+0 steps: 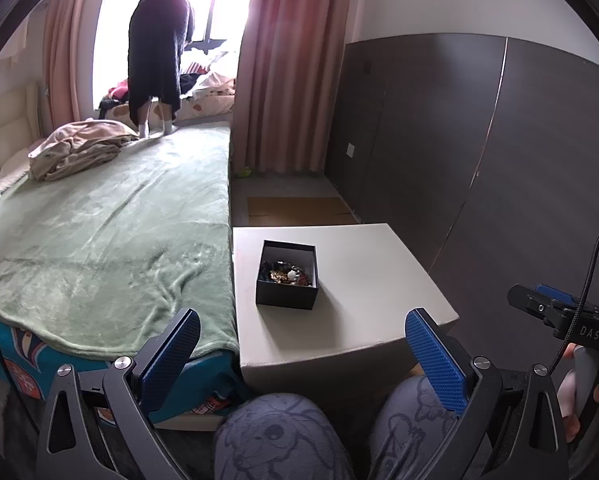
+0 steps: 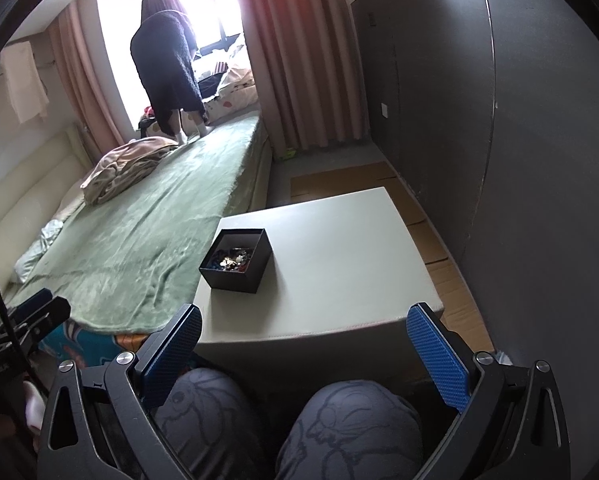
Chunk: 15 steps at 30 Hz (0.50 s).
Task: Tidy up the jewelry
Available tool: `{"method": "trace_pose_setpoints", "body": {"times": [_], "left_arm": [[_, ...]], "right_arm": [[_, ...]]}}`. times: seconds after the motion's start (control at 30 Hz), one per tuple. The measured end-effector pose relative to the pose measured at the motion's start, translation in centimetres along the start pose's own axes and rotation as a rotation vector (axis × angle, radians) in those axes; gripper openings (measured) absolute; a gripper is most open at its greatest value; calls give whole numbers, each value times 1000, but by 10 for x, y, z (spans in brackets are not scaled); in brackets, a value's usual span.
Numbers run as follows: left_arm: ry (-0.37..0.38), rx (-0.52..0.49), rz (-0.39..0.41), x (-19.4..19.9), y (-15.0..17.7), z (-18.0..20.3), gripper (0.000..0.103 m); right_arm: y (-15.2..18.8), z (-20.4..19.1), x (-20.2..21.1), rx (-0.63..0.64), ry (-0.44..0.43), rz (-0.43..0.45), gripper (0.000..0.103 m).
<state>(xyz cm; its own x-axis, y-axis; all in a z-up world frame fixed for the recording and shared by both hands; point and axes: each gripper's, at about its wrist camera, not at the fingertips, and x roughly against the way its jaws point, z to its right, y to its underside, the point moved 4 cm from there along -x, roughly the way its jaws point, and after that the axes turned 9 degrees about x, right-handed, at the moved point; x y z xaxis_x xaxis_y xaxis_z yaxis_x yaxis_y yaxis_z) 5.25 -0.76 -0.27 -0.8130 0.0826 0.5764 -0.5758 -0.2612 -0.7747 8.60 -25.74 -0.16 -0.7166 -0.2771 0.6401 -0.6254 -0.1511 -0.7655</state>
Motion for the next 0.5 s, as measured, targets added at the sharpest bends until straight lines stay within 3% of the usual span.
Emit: {"method": "trace_pose_setpoints", "body": {"times": [0.5], "left_arm": [[6, -11, -3, 2, 3, 2, 102]], "right_arm": [[-1, 0, -1, -4, 7, 0, 103]]}}
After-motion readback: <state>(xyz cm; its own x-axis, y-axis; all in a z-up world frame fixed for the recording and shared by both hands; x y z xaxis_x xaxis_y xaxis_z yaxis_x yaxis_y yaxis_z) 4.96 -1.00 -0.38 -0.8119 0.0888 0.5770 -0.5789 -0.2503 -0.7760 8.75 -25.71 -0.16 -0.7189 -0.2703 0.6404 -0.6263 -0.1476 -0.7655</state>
